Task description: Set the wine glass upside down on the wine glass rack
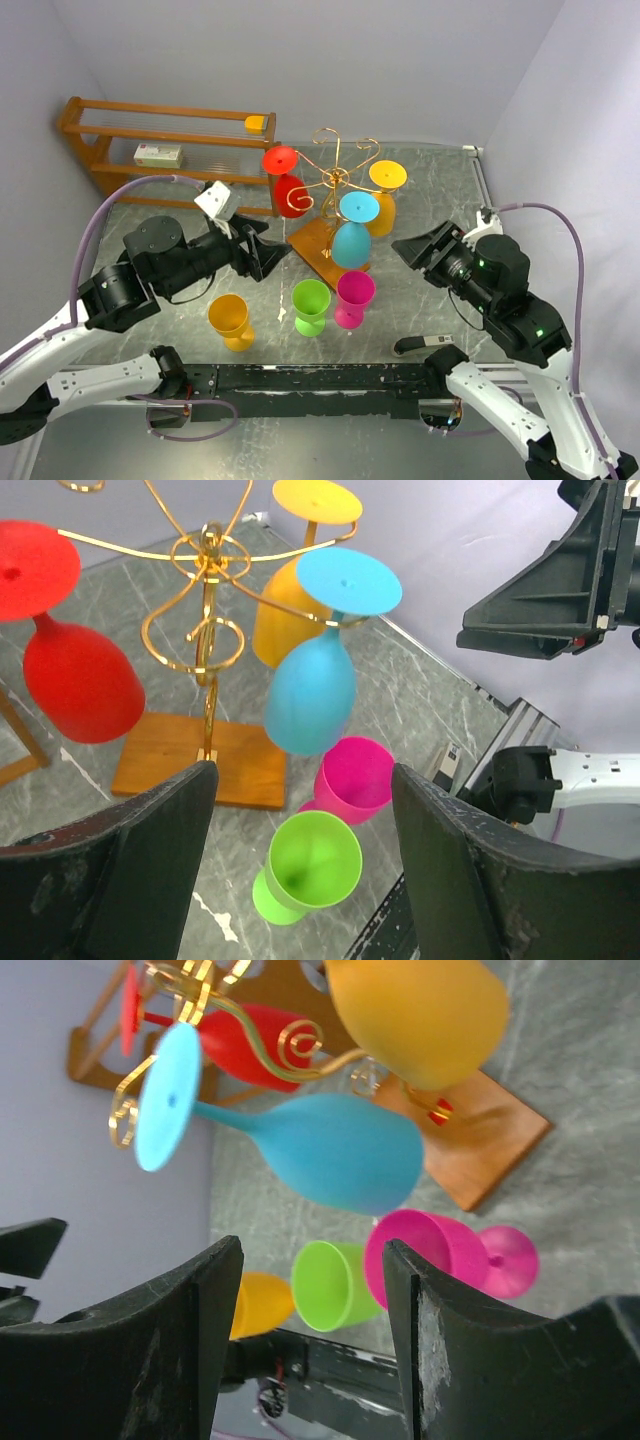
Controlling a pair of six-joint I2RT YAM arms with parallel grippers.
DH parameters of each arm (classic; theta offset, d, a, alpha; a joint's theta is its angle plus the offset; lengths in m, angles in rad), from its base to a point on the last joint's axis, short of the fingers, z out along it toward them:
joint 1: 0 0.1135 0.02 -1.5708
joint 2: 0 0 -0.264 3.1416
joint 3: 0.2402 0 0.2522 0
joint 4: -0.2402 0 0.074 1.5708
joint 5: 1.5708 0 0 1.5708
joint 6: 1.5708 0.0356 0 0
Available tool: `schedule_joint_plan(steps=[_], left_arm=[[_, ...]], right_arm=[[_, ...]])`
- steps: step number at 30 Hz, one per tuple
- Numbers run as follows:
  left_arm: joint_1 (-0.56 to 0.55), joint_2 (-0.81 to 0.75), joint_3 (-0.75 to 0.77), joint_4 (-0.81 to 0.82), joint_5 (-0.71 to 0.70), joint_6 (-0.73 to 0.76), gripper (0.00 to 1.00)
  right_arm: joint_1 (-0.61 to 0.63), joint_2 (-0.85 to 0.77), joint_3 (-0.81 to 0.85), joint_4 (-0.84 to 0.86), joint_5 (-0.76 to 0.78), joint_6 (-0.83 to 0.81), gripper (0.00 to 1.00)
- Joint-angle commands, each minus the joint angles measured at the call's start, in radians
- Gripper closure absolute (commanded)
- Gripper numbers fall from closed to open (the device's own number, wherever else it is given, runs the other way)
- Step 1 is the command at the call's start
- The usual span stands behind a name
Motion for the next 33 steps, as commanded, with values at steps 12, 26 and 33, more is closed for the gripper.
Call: schedule_joint_plan(steps=[12, 26, 33], left_arm=[[-0.006, -0.104, -0.19, 0.082, -0.035, -0.105, 0.21], [-0.006, -0.099, -0.261, 0.147, -0.128, -0.093, 0.22], [-0.006, -0.119, -0.319, 0.261, -0.142, 0.008, 0.23]], right_arm=[[0.006, 0.119, -0.091, -0.114, -0.033, -0.218, 0.41], [0.007, 0.154, -0.212, -0.096, -0.158, -0.343, 0.49], [0.017, 0.18, -0.228, -0.054, -0.208, -0.36, 0.5]])
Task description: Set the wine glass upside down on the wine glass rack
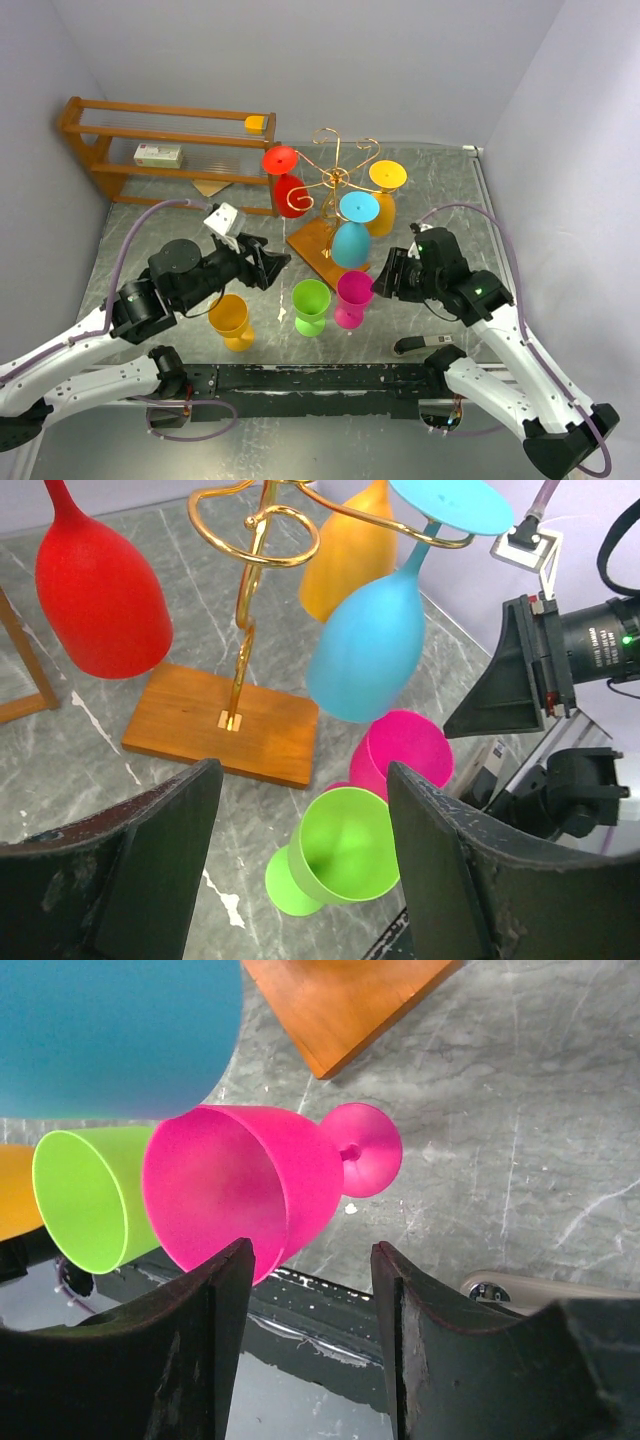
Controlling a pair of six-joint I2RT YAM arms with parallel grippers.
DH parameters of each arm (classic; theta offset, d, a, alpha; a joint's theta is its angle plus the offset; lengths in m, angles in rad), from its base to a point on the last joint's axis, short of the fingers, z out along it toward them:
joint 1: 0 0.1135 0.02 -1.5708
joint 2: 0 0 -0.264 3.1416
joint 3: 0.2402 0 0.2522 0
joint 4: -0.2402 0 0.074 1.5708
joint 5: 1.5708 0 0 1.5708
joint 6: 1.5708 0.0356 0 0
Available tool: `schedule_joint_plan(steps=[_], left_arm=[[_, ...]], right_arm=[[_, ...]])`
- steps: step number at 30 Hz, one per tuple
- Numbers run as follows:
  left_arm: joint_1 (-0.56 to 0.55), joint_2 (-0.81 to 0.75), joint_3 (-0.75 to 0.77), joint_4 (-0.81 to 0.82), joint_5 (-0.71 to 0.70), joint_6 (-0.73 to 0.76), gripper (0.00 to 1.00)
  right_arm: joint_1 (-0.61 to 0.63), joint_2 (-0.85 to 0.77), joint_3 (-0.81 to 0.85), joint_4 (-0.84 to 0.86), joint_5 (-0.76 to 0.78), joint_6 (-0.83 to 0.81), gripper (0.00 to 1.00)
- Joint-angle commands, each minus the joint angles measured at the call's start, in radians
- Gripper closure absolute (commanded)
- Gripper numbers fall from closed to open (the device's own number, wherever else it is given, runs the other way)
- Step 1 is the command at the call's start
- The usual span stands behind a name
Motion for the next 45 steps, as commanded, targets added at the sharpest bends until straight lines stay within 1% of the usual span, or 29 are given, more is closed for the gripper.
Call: schedule_joint_plan(steps=[1, 5, 8, 11, 13, 16, 19, 21, 25, 29, 33, 37, 39, 40, 42, 45], left_arm=[[-0.006, -0.025, -0.031, 0.117, -0.037, 0.082, 0.22], [-0.006, -0.041, -0.037, 0.128, -0.055, 0.099, 0.22], [-0.006, -0.055, -0.04, 0.132, -0.057, 0.097, 0.23], [-0.006, -0.067, -0.037, 0.128, -0.062, 0.102, 0.22], [-0.006, -0.072, -0.032, 0.116, -0.07, 0.1, 0.22], [-0.006, -0.078, -0.046, 0.12, -0.063, 0.091, 0.23], [-0.006, -0.08, -0.053, 0.124, -0.046, 0.085, 0.23], [-0.006, -0.075, -0.047, 0.121, -0.041, 0.083, 0.22], [-0.006, -0.061, -0.024, 0.124, -0.017, 0.076, 0.23], [-0.006, -0.047, -0.015, 0.15, 0.029, 0.057, 0.22], [-0.006, -0.021, 0.02, 0.156, 0.067, 0.037, 0.22], [-0.006, -0.017, 0.063, 0.186, 0.122, 0.029, 0.22], [-0.006, -0.027, 0.092, 0.201, 0.126, 0.025, 0.22], [-0.006, -0.031, 0.109, 0.204, 0.111, 0.021, 0.23], [-0.006, -0.037, 0.156, 0.174, 0.02, -0.04, 0.22], [-0.007, -0.037, 0.236, 0.105, -0.058, -0.085, 0.22]], right_arm=[[0.017, 0.027, 0.005, 0.051, -0.043, -0.038, 0.5], [0.063, 0.058, 0.009, 0.08, 0.019, 0.011, 0.54], [0.135, 0.088, 0.003, 0.079, 0.128, 0.066, 0.57], [0.207, 0.125, 0.014, 0.062, 0.233, 0.116, 0.63], [0.248, 0.157, 0.028, 0.034, 0.304, 0.145, 0.7], [0.301, 0.19, 0.041, -0.004, 0.399, 0.182, 0.87], [0.341, 0.201, 0.06, -0.04, 0.459, 0.203, 1.0], [0.366, 0.194, 0.077, -0.059, 0.482, 0.201, 1.0], [0.378, 0.159, 0.121, -0.124, 0.508, 0.179, 1.0], [0.38, 0.091, 0.212, -0.217, 0.55, 0.165, 1.0], [0.379, 0.019, 0.315, -0.244, 0.522, 0.079, 1.0], [0.379, -0.053, 0.379, -0.15, 0.394, -0.035, 1.0], [0.38, -0.076, 0.4, -0.103, 0.336, -0.068, 1.0], [0.38, -0.082, 0.41, -0.079, 0.304, -0.079, 1.0], [0.38, -0.104, 0.421, -0.009, 0.238, -0.088, 1.0], [0.38, -0.151, 0.4, 0.156, 0.149, -0.093, 1.0]])
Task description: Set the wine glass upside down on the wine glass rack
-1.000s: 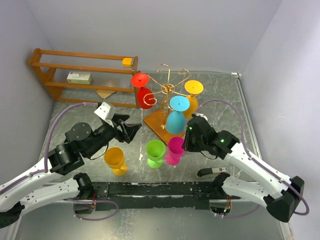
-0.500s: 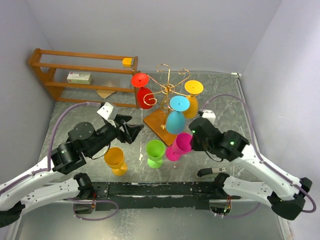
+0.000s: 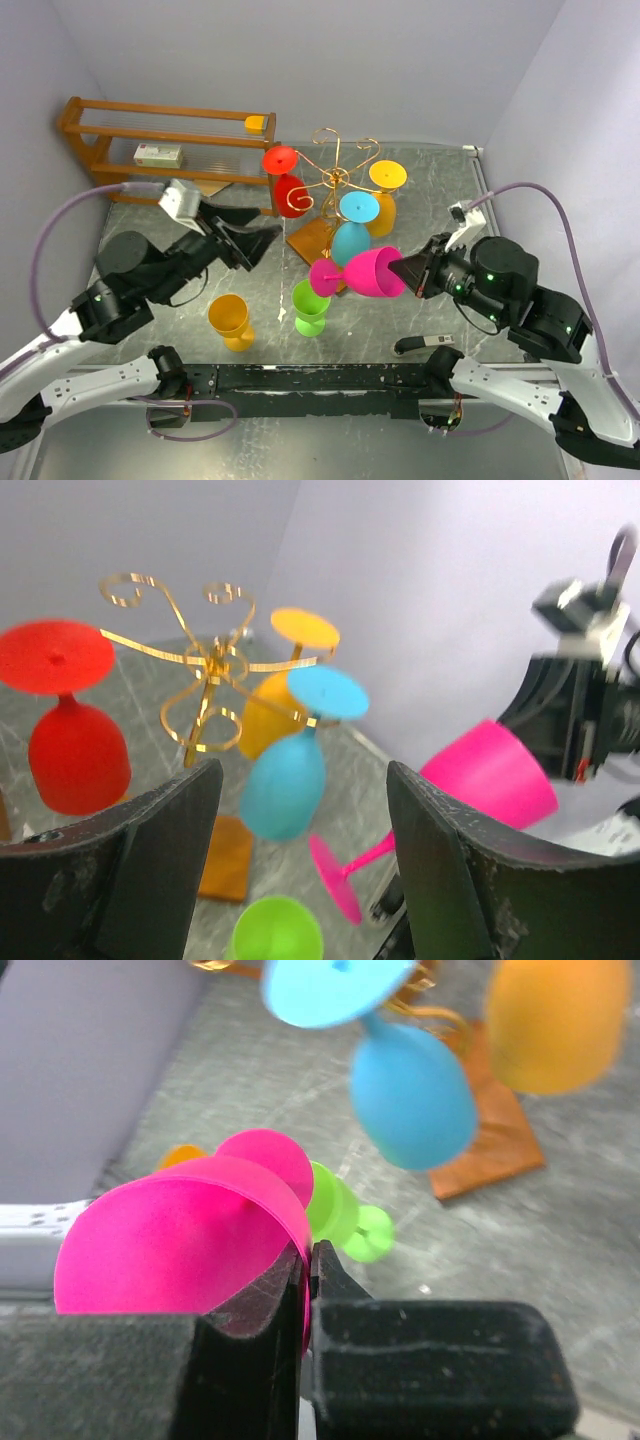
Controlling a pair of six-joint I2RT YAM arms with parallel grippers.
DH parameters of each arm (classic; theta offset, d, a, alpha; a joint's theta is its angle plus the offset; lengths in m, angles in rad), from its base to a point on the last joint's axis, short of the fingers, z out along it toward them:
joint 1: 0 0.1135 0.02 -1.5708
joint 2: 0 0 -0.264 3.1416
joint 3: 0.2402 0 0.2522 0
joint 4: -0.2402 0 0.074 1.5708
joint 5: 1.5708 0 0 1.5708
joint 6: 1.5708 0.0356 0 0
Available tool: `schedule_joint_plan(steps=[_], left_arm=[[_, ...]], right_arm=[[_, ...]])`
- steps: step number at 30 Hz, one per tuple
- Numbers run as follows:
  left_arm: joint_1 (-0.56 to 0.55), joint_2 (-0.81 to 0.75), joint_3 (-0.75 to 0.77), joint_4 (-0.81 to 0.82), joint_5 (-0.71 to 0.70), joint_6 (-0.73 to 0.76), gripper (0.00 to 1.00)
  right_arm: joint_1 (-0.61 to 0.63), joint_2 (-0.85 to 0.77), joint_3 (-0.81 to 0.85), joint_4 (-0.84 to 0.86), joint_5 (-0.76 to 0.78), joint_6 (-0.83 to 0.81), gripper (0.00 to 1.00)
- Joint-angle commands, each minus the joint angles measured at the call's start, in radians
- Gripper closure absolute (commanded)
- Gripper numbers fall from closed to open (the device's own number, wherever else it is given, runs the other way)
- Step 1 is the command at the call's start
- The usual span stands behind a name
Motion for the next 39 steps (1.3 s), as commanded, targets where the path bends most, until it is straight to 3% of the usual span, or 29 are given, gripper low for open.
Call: schedule_joint_plan(steps=[1, 10, 15, 18, 26, 32, 39], left_arm=[[-0.006, -0.021, 0.128, -0.035, -0.121, -0.104, 0.22], [-0.006, -0.069, 0.15, 0.007, -0.179, -0.253, 0.24], [-0.007, -0.085, 0.105, 0.114, -0.158, -0.299, 0.25], [-0.007, -0.069, 0.128, 0.089, -0.209, -0.309, 0.25], [-0.006, 0.009, 0.125, 0.232, -0.131, -0.363, 0.19], [-0.006, 0.044, 0.082, 0.36, -0.176, -0.473, 0.12], [-0.006, 0.054, -0.051, 0.649, -0.249, -0.601, 0.19]], right_arm=[[0.005, -0.056, -0.012, 0.282, -0.173, -0.053, 1.0], [0.005, -0.066, -0.105, 0.78, -0.176, -0.092, 1.0], [0.006, -0.011, -0.128, 0.97, -0.104, -0.12, 1.0], [0.006, 0.029, -0.142, 1.068, -0.027, -0.126, 1.0], [0.005, 0.195, -0.069, 1.226, 0.041, -0.156, 1.0], [0.006, 0.238, -0.103, 1.327, 0.028, -0.132, 1.0], [0.006, 0.249, -0.125, 1.374, -0.022, -0.047, 1.0]])
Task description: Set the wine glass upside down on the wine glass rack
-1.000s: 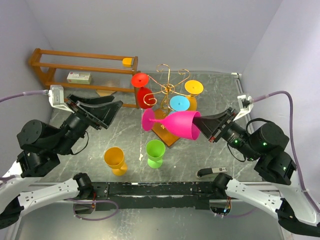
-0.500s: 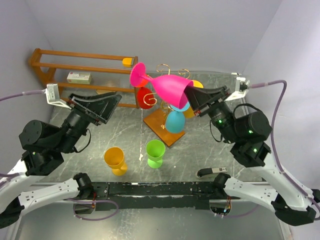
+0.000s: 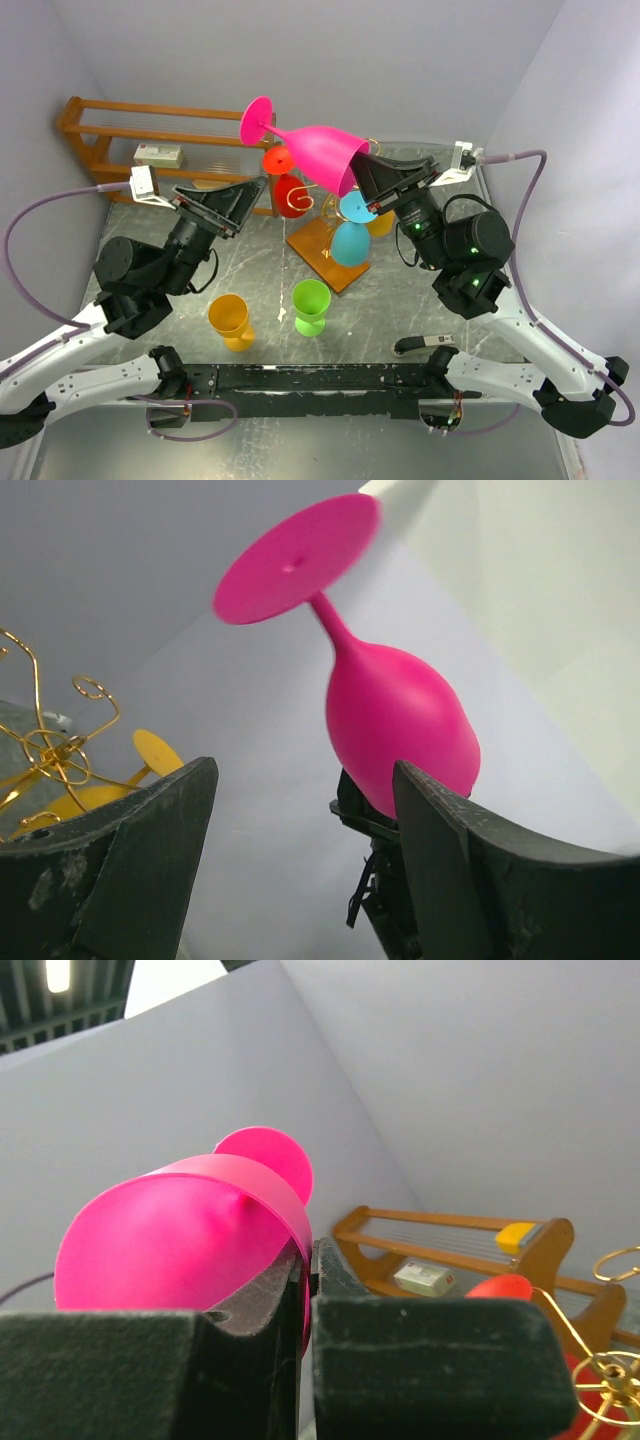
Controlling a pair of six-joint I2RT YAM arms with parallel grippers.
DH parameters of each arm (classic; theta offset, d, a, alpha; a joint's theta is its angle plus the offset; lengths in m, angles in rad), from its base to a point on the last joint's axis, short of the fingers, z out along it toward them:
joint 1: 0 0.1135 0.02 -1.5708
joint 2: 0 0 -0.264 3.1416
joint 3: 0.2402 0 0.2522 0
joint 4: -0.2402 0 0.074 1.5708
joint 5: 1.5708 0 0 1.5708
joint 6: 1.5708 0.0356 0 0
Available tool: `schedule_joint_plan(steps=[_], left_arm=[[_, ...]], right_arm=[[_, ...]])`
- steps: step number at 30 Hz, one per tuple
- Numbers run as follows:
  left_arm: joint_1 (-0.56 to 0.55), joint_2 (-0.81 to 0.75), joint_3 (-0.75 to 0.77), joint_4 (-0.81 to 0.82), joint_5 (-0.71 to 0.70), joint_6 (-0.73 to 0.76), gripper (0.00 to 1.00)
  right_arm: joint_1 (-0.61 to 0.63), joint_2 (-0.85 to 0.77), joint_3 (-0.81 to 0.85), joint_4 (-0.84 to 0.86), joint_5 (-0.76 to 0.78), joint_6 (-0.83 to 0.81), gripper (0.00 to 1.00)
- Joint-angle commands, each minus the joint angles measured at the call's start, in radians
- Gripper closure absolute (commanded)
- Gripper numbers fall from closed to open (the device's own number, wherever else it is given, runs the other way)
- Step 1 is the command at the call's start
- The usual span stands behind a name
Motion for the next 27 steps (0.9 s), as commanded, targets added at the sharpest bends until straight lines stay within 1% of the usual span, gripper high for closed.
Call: schedule_joint_plan(steps=[1, 8, 11, 15, 20, 23, 27], left_arm=[[-0.005, 0.008, -0.029, 0.225, -0.062, -0.089, 0.19], [-0.005, 0.062, -0.025, 0.363, -0.057, -0.097, 0.17], [-0.005, 0.074, -0.024, 0.382, -0.087, -0.115, 0.16], [-0.005, 0.095, -0.034, 0.463, -0.115, -0.126, 0.16], [-0.005, 0.134, 0.018, 0.472, -0.125, -0.112, 0.18], [-0.005, 0.153, 0.053, 0.473, -0.139, -0.085, 0.24], [-0.005, 0.175, 0.091, 0.455, -0.131, -0.066, 0.37]], right_arm=[[0.006, -0.002, -0.007, 0.083, -0.034, 0.066, 1.0], [0.006, 0.013, -0.014, 0.078, -0.065, 0.096, 1.0], [0.005, 0.015, -0.019, 0.082, -0.089, 0.117, 1.0], [0.005, 0.03, -0.006, 0.077, -0.131, 0.131, 1.0], [0.005, 0.04, -0.006, 0.092, -0.175, 0.138, 1.0], [0.004, 0.037, -0.003, 0.1, -0.195, 0.131, 1.0], [0.005, 0.039, 0.006, 0.089, -0.232, 0.123, 1.0]])
